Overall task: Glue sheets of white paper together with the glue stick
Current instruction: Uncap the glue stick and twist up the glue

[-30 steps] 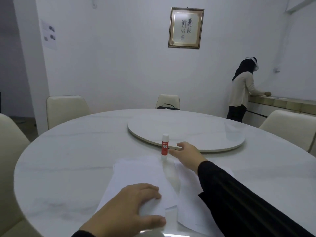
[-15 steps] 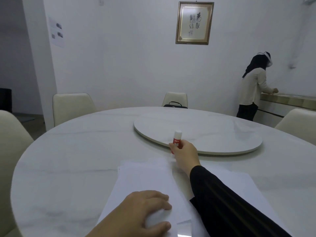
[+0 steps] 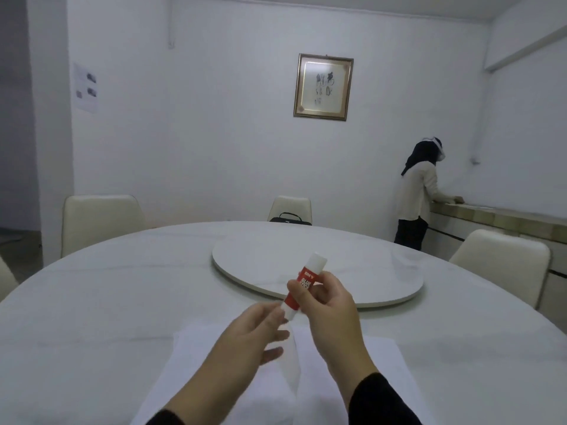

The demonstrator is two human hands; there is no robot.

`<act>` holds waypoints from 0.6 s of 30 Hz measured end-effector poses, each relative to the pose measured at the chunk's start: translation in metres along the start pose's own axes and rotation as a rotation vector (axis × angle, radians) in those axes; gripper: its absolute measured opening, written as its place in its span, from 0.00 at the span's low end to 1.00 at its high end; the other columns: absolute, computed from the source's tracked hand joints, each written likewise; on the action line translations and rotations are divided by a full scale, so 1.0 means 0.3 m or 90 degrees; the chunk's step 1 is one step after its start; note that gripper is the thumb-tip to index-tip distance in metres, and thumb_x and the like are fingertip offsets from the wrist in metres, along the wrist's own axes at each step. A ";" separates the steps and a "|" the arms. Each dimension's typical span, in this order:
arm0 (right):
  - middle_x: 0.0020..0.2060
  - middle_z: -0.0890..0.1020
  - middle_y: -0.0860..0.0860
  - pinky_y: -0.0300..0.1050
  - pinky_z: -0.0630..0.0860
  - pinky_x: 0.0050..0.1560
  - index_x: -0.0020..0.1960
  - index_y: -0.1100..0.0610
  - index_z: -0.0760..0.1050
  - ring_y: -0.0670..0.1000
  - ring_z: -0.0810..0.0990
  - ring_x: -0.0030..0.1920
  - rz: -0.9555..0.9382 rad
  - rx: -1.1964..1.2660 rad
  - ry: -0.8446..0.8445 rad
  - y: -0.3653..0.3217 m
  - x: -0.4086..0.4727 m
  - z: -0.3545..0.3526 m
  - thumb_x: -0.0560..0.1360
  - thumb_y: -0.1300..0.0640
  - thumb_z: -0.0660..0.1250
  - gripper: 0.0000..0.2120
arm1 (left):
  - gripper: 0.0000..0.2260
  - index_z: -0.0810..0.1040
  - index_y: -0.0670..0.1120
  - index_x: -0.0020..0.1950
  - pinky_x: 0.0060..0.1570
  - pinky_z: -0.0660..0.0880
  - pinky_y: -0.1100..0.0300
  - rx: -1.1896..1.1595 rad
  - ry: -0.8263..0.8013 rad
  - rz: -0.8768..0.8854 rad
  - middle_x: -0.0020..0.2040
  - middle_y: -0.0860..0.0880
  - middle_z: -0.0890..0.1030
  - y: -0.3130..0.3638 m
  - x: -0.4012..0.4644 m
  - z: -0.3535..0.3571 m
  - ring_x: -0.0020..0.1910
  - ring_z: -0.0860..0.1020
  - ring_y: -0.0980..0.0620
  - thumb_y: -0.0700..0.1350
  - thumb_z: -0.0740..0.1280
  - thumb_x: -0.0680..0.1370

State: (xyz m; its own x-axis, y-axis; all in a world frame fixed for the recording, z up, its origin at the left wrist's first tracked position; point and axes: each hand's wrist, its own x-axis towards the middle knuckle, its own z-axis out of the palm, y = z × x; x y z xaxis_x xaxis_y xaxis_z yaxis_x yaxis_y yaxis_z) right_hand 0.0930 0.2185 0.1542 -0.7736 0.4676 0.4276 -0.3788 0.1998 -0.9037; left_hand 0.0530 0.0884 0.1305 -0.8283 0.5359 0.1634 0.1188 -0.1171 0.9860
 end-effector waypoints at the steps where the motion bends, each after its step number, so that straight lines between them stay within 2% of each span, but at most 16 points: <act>1: 0.33 0.83 0.50 0.34 0.75 0.36 0.44 0.52 0.79 0.44 0.82 0.34 0.010 0.012 -0.004 -0.001 -0.003 0.003 0.69 0.48 0.73 0.09 | 0.17 0.81 0.47 0.52 0.47 0.79 0.58 -0.105 -0.010 -0.031 0.50 0.49 0.84 0.000 0.013 0.031 0.49 0.83 0.52 0.57 0.67 0.70; 4: 0.36 0.81 0.55 0.36 0.75 0.34 0.41 0.55 0.80 0.46 0.79 0.35 0.056 0.078 0.010 0.009 0.003 0.008 0.67 0.47 0.74 0.12 | 0.18 0.81 0.34 0.47 0.42 0.80 0.61 -0.250 0.039 -0.006 0.45 0.38 0.84 -0.013 0.040 0.079 0.43 0.83 0.44 0.48 0.71 0.67; 6: 0.39 0.82 0.54 0.34 0.73 0.38 0.42 0.56 0.81 0.46 0.79 0.39 0.080 0.097 0.044 0.010 0.013 0.003 0.67 0.44 0.72 0.15 | 0.15 0.82 0.35 0.41 0.37 0.79 0.63 -0.264 0.098 0.013 0.38 0.39 0.83 -0.023 0.052 0.083 0.36 0.82 0.46 0.47 0.72 0.65; 8: 0.35 0.83 0.46 0.34 0.71 0.39 0.43 0.56 0.81 0.40 0.79 0.36 0.084 0.134 0.078 0.002 0.033 -0.010 0.64 0.41 0.72 0.18 | 0.13 0.84 0.39 0.38 0.35 0.78 0.63 -0.242 0.122 0.022 0.35 0.41 0.82 -0.027 0.058 0.083 0.33 0.80 0.48 0.49 0.72 0.64; 10: 0.32 0.82 0.43 0.37 0.70 0.40 0.42 0.56 0.82 0.41 0.78 0.35 0.091 0.138 0.094 -0.008 0.057 -0.020 0.65 0.44 0.74 0.15 | 0.12 0.84 0.41 0.38 0.34 0.78 0.64 -0.218 0.132 0.021 0.35 0.43 0.82 -0.028 0.055 0.085 0.31 0.79 0.50 0.49 0.71 0.66; 13: 0.31 0.80 0.45 0.39 0.68 0.41 0.37 0.55 0.81 0.46 0.75 0.37 0.089 0.120 0.068 -0.015 0.072 -0.021 0.68 0.48 0.73 0.10 | 0.14 0.83 0.39 0.42 0.35 0.79 0.63 -0.229 0.094 0.013 0.34 0.43 0.81 -0.027 0.049 0.079 0.31 0.77 0.51 0.50 0.70 0.68; 15: 0.33 0.78 0.48 0.40 0.67 0.44 0.36 0.54 0.80 0.47 0.74 0.38 0.070 0.123 0.038 -0.013 0.081 -0.026 0.69 0.48 0.72 0.10 | 0.14 0.84 0.38 0.41 0.34 0.78 0.63 -0.285 0.026 -0.018 0.34 0.43 0.79 -0.024 0.046 0.074 0.30 0.76 0.51 0.49 0.69 0.69; 18: 0.34 0.78 0.49 0.44 0.65 0.49 0.38 0.55 0.81 0.47 0.74 0.38 0.055 0.241 -0.048 -0.005 0.086 -0.044 0.67 0.48 0.70 0.10 | 0.12 0.85 0.38 0.39 0.30 0.76 0.65 -0.399 -0.090 -0.093 0.33 0.44 0.79 -0.017 0.036 0.069 0.29 0.76 0.53 0.48 0.70 0.69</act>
State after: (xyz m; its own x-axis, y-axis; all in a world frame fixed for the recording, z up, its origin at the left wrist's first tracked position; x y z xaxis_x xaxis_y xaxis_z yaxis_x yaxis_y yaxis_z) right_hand 0.0805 0.2416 0.1664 -0.8402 0.4017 0.3642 -0.4609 -0.1753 -0.8700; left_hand 0.0549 0.1122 0.1279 -0.7270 0.6825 0.0745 -0.3656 -0.4767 0.7995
